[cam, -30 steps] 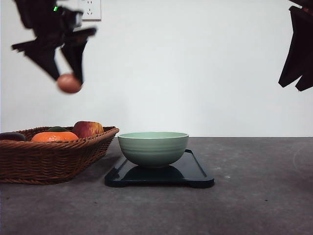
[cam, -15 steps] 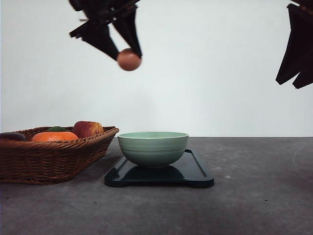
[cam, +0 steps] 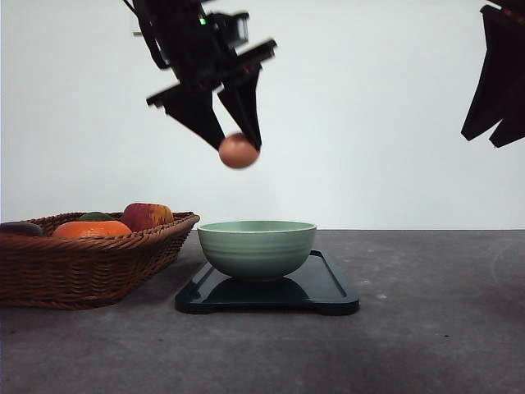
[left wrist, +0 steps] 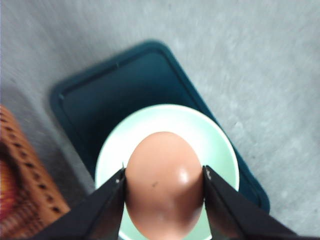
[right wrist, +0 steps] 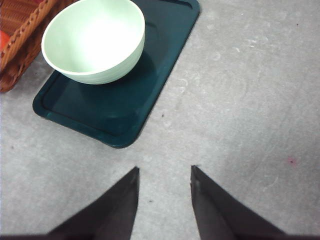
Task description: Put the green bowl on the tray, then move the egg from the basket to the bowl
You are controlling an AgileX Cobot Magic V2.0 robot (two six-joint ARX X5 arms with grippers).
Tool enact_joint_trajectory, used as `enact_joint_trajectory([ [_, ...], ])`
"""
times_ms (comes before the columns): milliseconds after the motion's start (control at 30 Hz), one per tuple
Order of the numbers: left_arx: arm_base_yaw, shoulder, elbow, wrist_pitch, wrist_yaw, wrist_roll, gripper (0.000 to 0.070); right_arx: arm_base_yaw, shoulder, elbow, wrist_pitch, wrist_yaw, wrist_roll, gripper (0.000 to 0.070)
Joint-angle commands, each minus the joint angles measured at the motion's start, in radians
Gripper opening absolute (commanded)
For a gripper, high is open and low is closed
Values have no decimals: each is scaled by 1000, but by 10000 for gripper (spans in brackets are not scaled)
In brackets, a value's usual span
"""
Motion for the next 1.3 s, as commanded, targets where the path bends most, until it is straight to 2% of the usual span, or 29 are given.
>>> enact_joint_trajectory([
  [0,-12,43,23,19,-2,15,160,6,4,3,7,1,10,193],
  [467,-39,204,23,46,-4,18,159,6,4,3,30,1,9,193],
  [567,-45,224,23,47,-27,23,159,6,4,3,31,1,9,193],
  [733,-51,242,23,58,-55,35,159,6,4,3,33,1,9,193],
  [1267,-54,279,23,68,-56,34,159,6,4,3,34,2,9,193],
])
